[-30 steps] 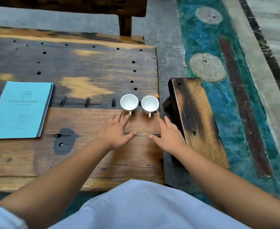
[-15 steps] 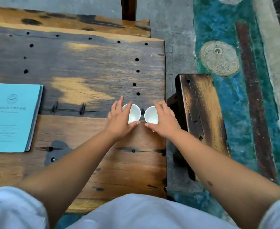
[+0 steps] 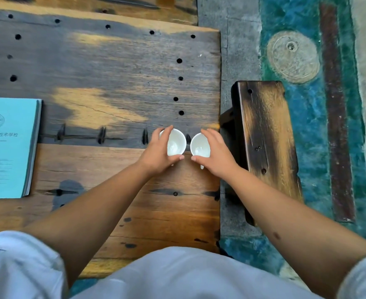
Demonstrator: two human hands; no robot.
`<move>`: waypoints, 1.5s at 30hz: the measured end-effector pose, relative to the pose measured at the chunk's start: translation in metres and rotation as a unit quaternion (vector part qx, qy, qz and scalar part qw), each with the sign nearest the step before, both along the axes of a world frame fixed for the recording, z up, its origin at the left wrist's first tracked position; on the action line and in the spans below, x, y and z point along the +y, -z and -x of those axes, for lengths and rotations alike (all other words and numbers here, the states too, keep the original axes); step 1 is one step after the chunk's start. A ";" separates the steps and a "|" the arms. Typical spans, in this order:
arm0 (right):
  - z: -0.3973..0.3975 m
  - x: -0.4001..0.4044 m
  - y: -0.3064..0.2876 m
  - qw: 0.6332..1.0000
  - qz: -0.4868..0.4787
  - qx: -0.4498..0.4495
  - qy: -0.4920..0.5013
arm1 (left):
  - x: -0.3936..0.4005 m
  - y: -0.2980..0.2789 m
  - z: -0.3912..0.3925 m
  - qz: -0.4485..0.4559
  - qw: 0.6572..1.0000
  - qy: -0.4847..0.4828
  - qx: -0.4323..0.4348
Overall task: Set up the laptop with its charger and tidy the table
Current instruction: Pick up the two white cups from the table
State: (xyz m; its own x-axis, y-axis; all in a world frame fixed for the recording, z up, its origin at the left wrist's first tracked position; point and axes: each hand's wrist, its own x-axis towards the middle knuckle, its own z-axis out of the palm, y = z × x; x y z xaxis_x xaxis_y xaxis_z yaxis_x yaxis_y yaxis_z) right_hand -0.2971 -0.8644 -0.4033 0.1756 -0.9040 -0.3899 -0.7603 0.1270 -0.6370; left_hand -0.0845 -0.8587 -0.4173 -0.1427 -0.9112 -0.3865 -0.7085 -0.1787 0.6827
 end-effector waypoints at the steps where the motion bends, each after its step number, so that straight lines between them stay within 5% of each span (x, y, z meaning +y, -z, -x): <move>1: 0.000 -0.001 0.000 1.000 -0.002 -0.007 0.005 | -0.001 0.001 0.000 -0.004 1.000 -0.007 0.008; 22: -0.007 0.008 -0.006 0.991 -0.049 -0.033 0.122 | 0.012 -0.001 -0.001 -0.057 0.987 -0.120 0.095; 45: 0.015 0.207 -0.032 0.995 -0.076 -0.009 0.067 | 0.211 -0.028 -0.008 -0.077 0.990 -0.103 0.052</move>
